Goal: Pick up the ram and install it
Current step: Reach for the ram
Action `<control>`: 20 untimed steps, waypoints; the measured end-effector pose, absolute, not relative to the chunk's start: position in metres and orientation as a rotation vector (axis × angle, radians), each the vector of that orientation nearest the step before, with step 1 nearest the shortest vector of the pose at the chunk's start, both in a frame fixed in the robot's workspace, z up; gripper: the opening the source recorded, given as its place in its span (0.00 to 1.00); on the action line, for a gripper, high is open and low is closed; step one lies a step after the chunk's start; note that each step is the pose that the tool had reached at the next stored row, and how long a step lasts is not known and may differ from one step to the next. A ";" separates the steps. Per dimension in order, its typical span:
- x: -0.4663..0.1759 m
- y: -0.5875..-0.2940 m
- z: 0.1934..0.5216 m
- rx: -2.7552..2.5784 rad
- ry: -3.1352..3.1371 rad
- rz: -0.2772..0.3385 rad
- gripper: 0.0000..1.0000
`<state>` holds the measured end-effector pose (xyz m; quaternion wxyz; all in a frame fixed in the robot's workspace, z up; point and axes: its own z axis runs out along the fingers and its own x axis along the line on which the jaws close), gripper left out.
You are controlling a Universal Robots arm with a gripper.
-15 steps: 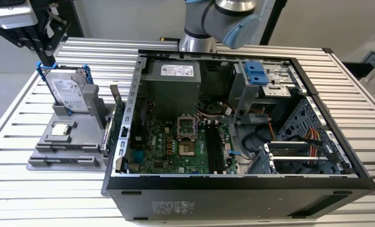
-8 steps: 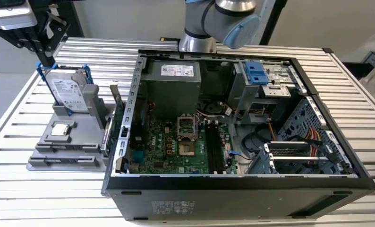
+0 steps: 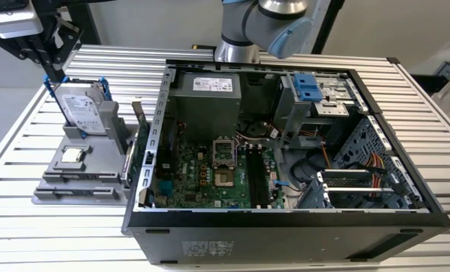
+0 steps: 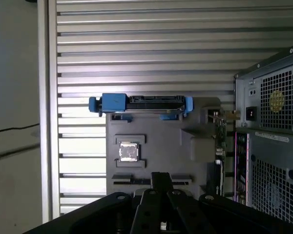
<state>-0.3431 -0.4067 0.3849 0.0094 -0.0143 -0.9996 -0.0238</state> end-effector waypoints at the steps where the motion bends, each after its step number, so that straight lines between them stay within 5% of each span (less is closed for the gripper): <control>1: -0.343 -0.407 0.385 -0.045 -3.122 -0.074 0.00; 20: -0.342 -0.423 0.385 -0.045 -3.122 -0.074 0.00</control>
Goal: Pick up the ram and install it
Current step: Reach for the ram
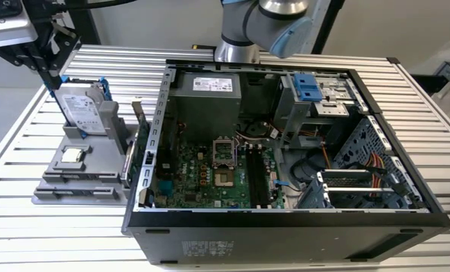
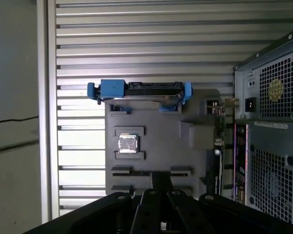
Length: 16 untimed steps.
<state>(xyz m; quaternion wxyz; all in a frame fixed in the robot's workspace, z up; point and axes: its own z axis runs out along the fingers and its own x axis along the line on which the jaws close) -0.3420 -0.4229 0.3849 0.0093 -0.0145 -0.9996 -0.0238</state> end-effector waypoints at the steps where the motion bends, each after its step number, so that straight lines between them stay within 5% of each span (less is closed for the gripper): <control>1: -0.342 -0.424 0.385 -0.046 -3.122 -0.074 0.00; 16: -0.342 -0.441 0.385 -0.055 -3.122 -0.074 0.00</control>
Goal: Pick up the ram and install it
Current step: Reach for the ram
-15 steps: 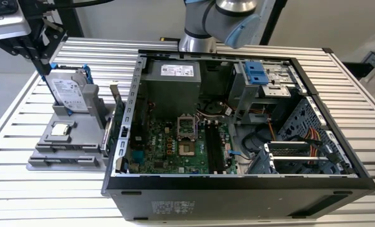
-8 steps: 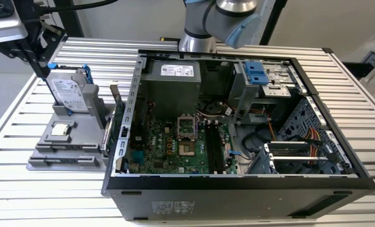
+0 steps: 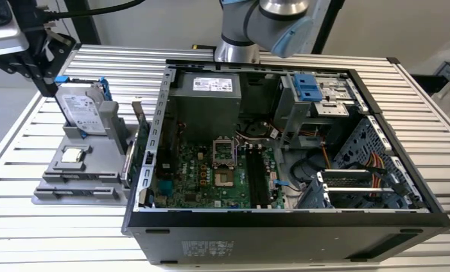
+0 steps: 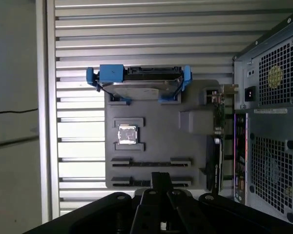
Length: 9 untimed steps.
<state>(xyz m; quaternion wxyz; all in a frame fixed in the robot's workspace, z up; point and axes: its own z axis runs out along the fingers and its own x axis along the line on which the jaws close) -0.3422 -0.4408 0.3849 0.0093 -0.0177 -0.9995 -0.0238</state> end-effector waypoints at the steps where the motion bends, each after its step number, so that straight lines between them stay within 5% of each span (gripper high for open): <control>1: -0.342 -0.442 0.385 -0.055 -3.122 -0.074 0.00; 9: -0.342 -0.450 0.385 -0.055 -3.122 -0.074 0.00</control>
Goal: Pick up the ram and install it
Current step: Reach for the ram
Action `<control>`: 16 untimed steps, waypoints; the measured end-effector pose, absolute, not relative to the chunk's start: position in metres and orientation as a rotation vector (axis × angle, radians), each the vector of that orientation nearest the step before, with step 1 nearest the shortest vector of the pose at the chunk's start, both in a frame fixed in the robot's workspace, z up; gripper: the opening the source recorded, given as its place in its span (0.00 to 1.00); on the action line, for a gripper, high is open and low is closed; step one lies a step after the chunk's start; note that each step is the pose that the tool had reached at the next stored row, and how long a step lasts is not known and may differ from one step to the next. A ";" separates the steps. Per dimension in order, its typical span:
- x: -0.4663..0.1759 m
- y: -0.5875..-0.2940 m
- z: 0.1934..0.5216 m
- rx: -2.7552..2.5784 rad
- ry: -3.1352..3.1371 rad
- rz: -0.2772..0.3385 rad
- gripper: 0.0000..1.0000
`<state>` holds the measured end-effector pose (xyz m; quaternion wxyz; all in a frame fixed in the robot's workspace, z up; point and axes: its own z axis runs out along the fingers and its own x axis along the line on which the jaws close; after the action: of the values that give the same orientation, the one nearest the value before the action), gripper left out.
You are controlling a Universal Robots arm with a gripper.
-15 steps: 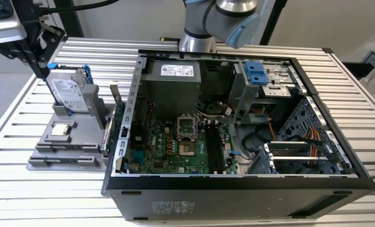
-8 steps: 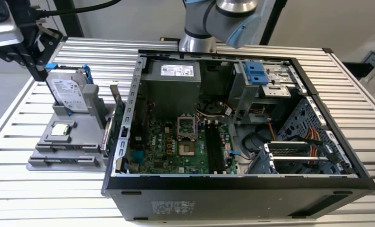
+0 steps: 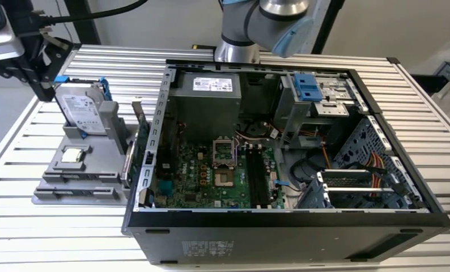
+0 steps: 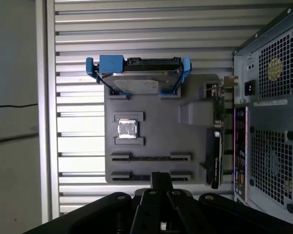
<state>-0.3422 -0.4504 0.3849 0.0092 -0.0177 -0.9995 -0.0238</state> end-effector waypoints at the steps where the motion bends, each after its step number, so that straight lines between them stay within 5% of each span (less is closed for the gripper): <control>1: -0.342 -0.451 0.385 -0.055 -3.122 -0.074 0.00; 16: -0.342 -0.472 0.385 -0.055 -3.122 -0.074 0.00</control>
<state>-0.3422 -0.4718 0.3849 0.0092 -0.0177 -0.9995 -0.0238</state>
